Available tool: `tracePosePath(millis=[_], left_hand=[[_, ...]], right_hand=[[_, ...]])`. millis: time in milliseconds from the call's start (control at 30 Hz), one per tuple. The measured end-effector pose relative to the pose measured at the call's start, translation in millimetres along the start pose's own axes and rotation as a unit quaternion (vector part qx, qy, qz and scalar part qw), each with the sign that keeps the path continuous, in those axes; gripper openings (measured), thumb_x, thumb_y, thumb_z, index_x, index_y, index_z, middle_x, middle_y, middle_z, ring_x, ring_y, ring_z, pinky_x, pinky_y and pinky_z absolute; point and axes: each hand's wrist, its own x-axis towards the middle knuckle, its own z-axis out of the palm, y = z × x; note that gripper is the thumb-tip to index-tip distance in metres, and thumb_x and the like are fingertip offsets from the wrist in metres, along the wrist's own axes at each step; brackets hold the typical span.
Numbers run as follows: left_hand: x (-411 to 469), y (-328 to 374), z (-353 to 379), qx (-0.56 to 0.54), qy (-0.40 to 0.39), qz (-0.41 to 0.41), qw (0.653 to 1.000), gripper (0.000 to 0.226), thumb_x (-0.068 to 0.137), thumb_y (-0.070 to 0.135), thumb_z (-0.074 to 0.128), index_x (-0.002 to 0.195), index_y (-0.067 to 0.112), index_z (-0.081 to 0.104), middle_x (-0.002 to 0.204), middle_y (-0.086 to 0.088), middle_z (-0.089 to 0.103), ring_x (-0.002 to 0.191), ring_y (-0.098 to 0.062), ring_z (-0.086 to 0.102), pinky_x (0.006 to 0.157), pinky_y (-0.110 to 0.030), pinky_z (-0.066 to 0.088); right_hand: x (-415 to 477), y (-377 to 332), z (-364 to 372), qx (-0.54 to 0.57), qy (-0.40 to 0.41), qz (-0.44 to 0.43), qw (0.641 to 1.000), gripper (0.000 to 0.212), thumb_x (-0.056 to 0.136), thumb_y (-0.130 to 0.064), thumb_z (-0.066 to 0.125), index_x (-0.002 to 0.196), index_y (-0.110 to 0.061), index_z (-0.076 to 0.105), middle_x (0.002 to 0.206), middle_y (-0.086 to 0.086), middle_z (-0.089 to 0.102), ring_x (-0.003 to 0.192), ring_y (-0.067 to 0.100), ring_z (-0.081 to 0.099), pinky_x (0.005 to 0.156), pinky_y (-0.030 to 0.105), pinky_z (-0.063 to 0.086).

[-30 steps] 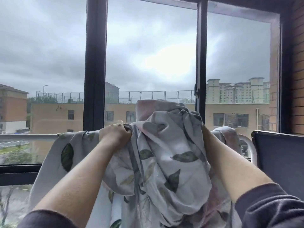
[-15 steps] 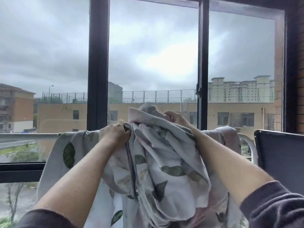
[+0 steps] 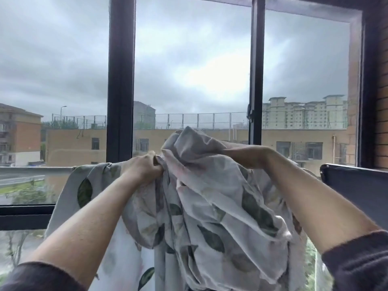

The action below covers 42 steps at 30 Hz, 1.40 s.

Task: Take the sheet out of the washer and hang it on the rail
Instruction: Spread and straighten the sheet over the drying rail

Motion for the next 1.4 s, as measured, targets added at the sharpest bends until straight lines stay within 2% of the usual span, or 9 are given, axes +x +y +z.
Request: tracePosePath(millis=[200,300,433,600,833,933,1033,1233,1400], left_hand=[[-2,-3,1,0.005,-0.020,0.009,1.000,0.035,0.091,0.043,0.034,0.115,0.020,0.046,0.115,-0.011,0.064,0.105,-0.029,0.060,0.078,-0.035,0.044],[-3,-7,-1,0.013,-0.027,0.011,0.999,0.031,0.091,0.046,0.040,0.110,0.022,0.045,0.112,-0.009,0.065,0.101,-0.028,0.061,0.070,-0.034,0.037],[-1,-24,-4,-0.012,-0.028,0.008,0.999,0.048,0.092,0.048,0.040,0.135,0.028,0.039,0.131,-0.008,0.057,0.113,-0.030,0.057,0.080,-0.036,0.042],[2,-28,1,-0.020,-0.004,0.012,1.000,0.044,0.090,0.041,0.038,0.132,0.027,0.041,0.131,-0.010,0.056,0.115,-0.031,0.055,0.086,-0.038,0.044],[7,-25,2,-0.032,-0.020,0.009,0.999,0.042,0.087,0.035,0.047,0.128,0.028,0.044,0.125,-0.010,0.061,0.113,-0.030,0.058,0.093,-0.038,0.045],[5,-21,-1,0.008,-0.048,0.027,0.998,0.049,0.080,0.033,0.042,0.128,0.024,0.046,0.125,-0.008,0.061,0.113,-0.029,0.058,0.092,-0.037,0.046],[3,-15,-3,0.017,-0.063,0.054,0.996,0.047,0.081,0.023,0.047,0.128,0.023,0.050,0.128,-0.006,0.060,0.116,-0.028,0.056,0.092,-0.033,0.045],[11,-14,-32,-0.299,-0.035,-0.036,0.953,0.022,0.090,0.013,0.044,0.089,0.020,0.065,0.090,-0.004,0.060,0.086,-0.025,0.059,0.058,-0.014,0.043],[35,-32,-60,-0.306,0.171,-0.178,0.919,0.033,0.094,0.019,0.042,0.113,0.005,0.065,0.117,-0.021,0.062,0.108,-0.034,0.056,0.087,-0.027,0.046]], right_hand=[[41,-6,11,-0.027,-0.010,0.038,0.999,0.084,0.069,-0.059,0.073,0.139,-0.039,0.033,0.142,-0.010,0.041,0.128,0.013,0.044,0.110,0.036,0.037],[57,-2,35,-0.091,-0.042,0.064,0.993,0.058,0.076,-0.022,0.072,0.129,-0.028,0.048,0.120,-0.002,0.063,0.105,0.013,0.061,0.092,0.030,0.052],[56,18,60,-0.264,0.229,-0.085,0.933,0.013,0.077,-0.025,0.056,0.085,-0.034,0.056,0.086,-0.008,0.064,0.079,0.015,0.061,0.073,0.040,0.054],[43,19,42,-0.125,0.333,-0.184,0.916,0.007,0.069,-0.007,0.058,0.074,-0.010,0.062,0.071,0.002,0.066,0.067,0.018,0.062,0.063,0.036,0.054],[-4,12,16,0.175,0.128,-0.106,0.971,0.059,0.090,0.011,0.039,0.043,-0.016,0.062,0.047,-0.003,0.060,0.042,0.000,0.056,0.043,0.011,0.045],[-12,19,15,0.134,-0.006,-0.036,0.990,0.016,0.088,0.002,0.048,0.076,-0.005,0.057,0.074,0.002,0.060,0.065,0.004,0.058,0.065,0.017,0.052],[-5,28,9,-0.026,0.069,-0.006,0.997,0.017,0.086,-0.009,0.056,0.101,-0.003,0.054,0.093,0.003,0.062,0.084,0.013,0.060,0.077,0.031,0.053],[-10,20,-36,0.146,0.233,-0.115,0.955,0.022,0.090,0.005,0.051,0.083,-0.009,0.066,0.073,0.003,0.067,0.063,0.013,0.065,0.057,0.022,0.056],[-16,38,-60,0.119,0.297,-0.113,0.941,0.018,0.087,0.009,0.053,0.080,-0.004,0.063,0.070,0.004,0.065,0.063,0.015,0.062,0.055,0.022,0.055]])
